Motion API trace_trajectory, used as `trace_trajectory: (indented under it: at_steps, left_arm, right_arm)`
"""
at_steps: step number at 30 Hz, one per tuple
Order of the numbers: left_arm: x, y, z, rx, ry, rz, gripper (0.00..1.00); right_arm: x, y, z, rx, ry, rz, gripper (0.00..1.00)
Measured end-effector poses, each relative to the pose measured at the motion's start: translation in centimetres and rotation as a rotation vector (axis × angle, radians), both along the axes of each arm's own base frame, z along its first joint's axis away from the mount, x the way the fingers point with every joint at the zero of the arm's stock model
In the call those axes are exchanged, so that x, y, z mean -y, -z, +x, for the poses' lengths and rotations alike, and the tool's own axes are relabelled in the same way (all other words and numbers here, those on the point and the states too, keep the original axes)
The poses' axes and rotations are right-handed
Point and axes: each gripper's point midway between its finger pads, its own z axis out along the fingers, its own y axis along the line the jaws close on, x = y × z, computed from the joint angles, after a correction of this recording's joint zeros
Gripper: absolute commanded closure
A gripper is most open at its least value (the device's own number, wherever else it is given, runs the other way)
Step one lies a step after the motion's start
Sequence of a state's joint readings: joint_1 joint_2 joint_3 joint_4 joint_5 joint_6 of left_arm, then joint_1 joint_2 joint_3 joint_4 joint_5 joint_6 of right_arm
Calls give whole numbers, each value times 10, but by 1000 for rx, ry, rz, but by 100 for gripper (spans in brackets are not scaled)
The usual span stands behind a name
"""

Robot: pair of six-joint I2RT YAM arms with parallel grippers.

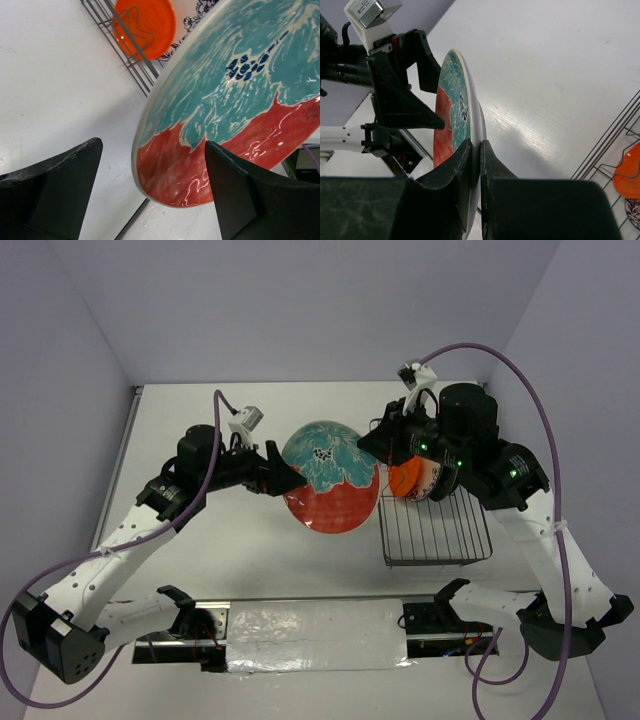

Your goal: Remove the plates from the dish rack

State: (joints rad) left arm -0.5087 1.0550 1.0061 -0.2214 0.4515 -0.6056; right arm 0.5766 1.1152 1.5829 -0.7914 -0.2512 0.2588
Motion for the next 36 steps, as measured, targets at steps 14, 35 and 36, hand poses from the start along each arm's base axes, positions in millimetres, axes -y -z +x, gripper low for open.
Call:
trace_trajectory:
  at_steps: [14,35,36]
  left_arm:
    - [4,-20,-32,32,116,-167,100]
    - [-145,94,62,-344,-774,16,100]
    - [-149,108,70,-384,-790,35,100]
  right_arm:
    - [17,9,8,83,39,25,99]
    - [106,48,54,-48,532,8,0]
    - [113,46,54,-43,560,-18,0]
